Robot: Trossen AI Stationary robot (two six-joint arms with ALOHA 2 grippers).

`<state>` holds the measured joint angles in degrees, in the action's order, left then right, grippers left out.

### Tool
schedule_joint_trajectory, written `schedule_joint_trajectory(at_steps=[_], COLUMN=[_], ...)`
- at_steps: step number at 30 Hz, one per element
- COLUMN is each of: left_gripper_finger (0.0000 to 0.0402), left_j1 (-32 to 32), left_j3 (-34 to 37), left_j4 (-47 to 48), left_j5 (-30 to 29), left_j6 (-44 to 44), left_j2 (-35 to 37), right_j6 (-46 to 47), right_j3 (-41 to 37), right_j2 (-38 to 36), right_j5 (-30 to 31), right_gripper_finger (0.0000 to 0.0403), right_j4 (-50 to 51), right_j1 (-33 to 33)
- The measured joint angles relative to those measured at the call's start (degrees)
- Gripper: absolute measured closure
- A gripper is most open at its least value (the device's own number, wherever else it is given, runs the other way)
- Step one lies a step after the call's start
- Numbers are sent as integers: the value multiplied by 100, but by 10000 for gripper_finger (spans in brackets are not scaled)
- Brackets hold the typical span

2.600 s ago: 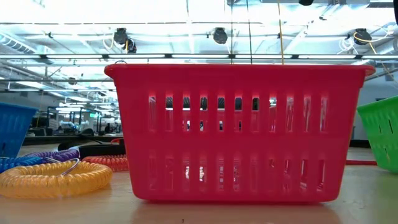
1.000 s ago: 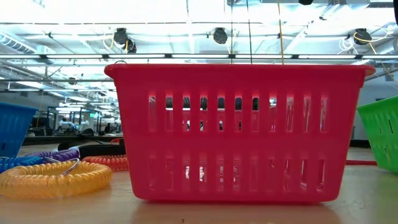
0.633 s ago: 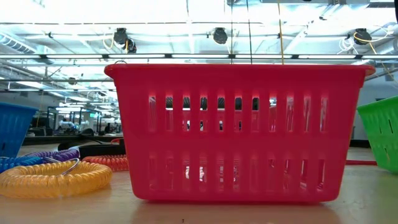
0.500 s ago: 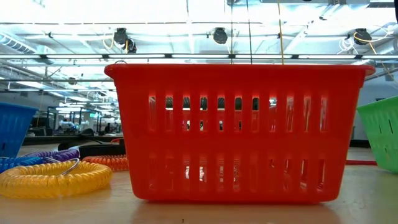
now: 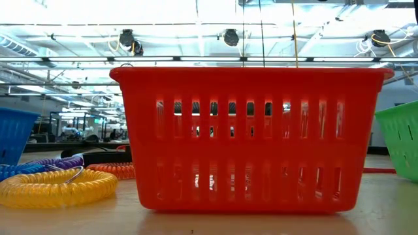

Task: Pick & Place Office Desk Supplies
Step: Put the crayon box into the blue bin

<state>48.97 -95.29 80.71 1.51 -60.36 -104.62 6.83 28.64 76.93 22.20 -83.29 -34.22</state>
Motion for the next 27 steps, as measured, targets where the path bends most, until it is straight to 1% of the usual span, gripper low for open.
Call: schedule_joint_trajectory(at_steps=[9, 16, 27], left_gripper_finger=[401, 401, 401], left_j1=[-1, -116, -320], left_j3=[396, 565, 621], left_j4=[2, 2, -1], left_j5=[-10, -227, -934], left_j6=[-108, -47, 164], left_j2=[0, 0, 0], right_j6=[0, 0, 0], right_j3=[0, 0, 0], right_j2=[0, 0, 0], right_j5=[0, 0, 0], right_gripper_finger=[248, 248, 248], right_j4=[0, 0, 0], right_j1=[-2, -2, -2])
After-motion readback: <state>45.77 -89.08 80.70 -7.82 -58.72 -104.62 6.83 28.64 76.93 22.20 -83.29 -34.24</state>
